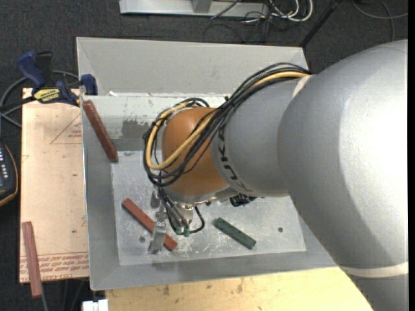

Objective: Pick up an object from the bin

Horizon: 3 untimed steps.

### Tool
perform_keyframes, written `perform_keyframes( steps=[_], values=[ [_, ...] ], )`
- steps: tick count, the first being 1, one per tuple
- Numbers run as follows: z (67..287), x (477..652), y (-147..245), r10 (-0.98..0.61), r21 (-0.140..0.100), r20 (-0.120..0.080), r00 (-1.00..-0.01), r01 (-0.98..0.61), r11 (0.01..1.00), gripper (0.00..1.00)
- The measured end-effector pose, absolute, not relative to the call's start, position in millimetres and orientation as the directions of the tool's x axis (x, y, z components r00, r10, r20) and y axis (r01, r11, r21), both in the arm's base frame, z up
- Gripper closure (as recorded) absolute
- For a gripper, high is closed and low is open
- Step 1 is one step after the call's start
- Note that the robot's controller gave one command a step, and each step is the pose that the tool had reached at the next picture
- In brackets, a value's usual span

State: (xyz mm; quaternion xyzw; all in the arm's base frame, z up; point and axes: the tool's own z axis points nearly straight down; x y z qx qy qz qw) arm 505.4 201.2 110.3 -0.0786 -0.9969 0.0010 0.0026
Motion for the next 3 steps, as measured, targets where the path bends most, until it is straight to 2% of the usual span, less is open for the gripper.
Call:
perform_keyframes(
  steps=[1, 2, 3],
  values=[
    [67.1, 538.8, 184.6, 0.198, 0.0, 0.0, -0.98, 0.198, 0.98, 0.0],
    [70.5, 538.7, 186.1, 0.196, 0.002, -0.001, -0.981, 0.196, 0.981, 1.0],
    [209.4, 528.0, 160.8, 0.141, 0.004, -0.009, -0.99, 0.141, 0.99, 1.0]
  ],
)
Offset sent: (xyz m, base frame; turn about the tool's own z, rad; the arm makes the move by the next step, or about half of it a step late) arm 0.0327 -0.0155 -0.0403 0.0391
